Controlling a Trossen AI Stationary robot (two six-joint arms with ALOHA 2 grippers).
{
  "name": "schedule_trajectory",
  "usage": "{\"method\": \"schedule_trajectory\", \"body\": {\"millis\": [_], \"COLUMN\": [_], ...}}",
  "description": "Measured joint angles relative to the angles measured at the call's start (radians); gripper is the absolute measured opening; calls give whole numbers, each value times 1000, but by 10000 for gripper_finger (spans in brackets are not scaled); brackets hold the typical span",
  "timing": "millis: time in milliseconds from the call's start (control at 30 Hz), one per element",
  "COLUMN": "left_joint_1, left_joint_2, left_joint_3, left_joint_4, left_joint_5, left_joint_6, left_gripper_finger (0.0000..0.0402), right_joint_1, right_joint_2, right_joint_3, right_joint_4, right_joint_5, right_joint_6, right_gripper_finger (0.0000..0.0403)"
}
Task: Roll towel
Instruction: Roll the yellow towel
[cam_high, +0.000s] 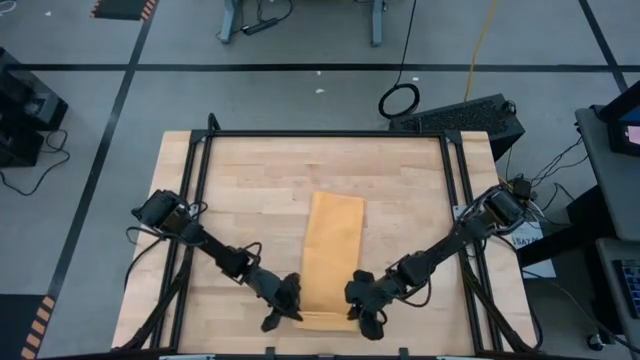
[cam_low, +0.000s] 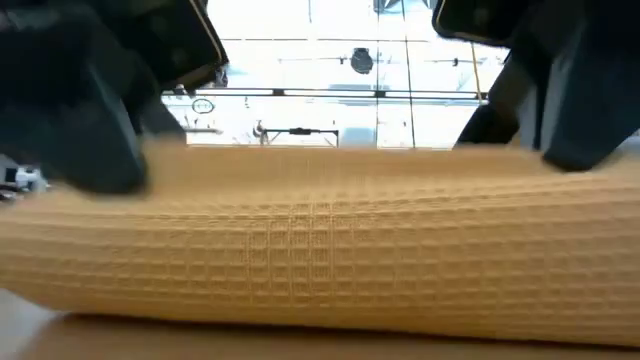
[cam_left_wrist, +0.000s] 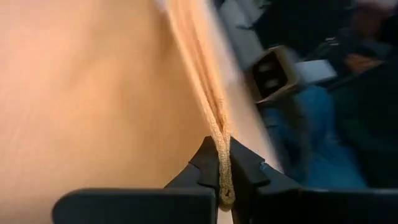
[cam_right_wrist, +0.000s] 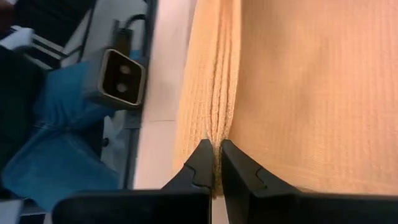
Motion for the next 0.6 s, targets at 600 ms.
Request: {"method": "schedule_trajectory", "body": {"millis": [600], "left_joint_1": [7], "left_joint_2": [0], "left_joint_3": [-1], "left_joint_4": [-21], "left_joint_5": [-237], "left_joint_6": [3], "left_gripper_finger": [141], "right_joint_1": [31], "right_joint_2": [1], "right_joint_3": [-3], "right_joint_4": [-51], "right_joint_5": [73], "right_joint_6": [67], "right_gripper_finger": [6]}}
